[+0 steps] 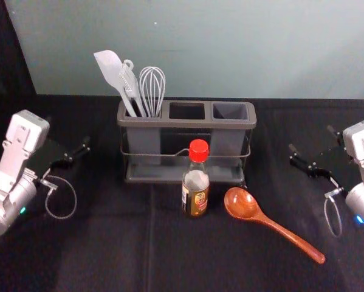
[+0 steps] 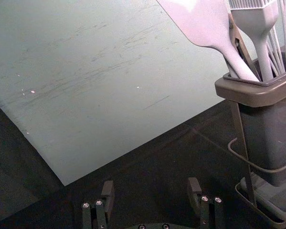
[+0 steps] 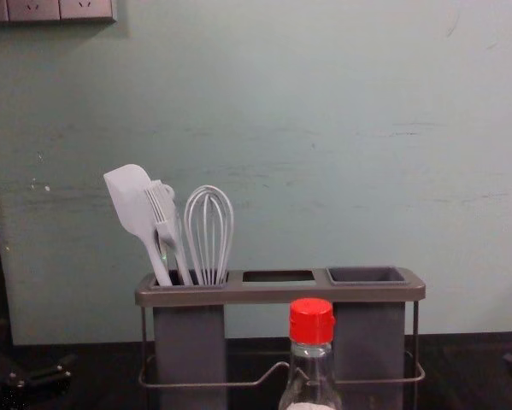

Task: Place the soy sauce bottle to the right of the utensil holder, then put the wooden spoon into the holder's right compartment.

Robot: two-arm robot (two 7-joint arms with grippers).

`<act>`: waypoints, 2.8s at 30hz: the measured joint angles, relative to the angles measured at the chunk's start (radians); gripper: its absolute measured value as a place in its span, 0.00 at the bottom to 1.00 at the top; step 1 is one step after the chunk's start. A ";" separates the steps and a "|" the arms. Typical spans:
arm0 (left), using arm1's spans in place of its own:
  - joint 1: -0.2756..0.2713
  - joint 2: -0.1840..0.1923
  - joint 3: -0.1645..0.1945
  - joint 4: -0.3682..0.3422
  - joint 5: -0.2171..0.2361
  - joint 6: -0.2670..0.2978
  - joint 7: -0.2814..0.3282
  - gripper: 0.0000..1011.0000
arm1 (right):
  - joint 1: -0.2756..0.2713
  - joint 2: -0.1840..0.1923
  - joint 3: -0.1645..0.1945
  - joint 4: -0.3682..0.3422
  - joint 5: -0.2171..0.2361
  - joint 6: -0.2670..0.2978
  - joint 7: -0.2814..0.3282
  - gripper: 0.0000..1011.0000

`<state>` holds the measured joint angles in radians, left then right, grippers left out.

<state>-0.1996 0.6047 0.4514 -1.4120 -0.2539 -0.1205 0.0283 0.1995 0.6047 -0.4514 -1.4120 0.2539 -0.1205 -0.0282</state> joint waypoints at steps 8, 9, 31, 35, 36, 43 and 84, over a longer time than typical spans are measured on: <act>0.000 0.000 0.000 0.000 0.000 0.000 0.000 0.99 | 0.000 0.000 0.000 0.000 0.000 0.000 0.000 0.99; 0.000 0.000 0.000 0.000 0.000 0.000 0.000 0.99 | 0.000 0.000 0.000 0.000 0.000 0.000 0.000 0.99; 0.000 0.000 0.000 0.000 0.000 0.000 0.000 0.99 | 0.000 0.000 0.000 0.000 0.000 0.000 0.000 0.99; 0.000 0.000 0.000 0.000 0.000 0.000 0.000 0.99 | 0.000 0.000 0.000 0.000 0.000 0.000 0.000 0.99; 0.000 0.000 0.000 0.000 0.000 0.000 0.000 0.99 | 0.000 0.000 0.000 0.000 0.000 0.000 0.000 0.99; 0.000 0.000 0.000 0.000 0.000 0.000 0.000 0.99 | 0.000 0.000 0.000 0.000 0.000 0.000 0.000 0.99; 0.000 0.000 0.000 0.000 0.000 0.000 0.000 0.99 | 0.000 0.000 0.000 0.000 0.000 0.000 0.000 0.99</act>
<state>-0.1995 0.6047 0.4514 -1.4120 -0.2539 -0.1205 0.0283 0.1995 0.6047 -0.4514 -1.4120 0.2539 -0.1205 -0.0282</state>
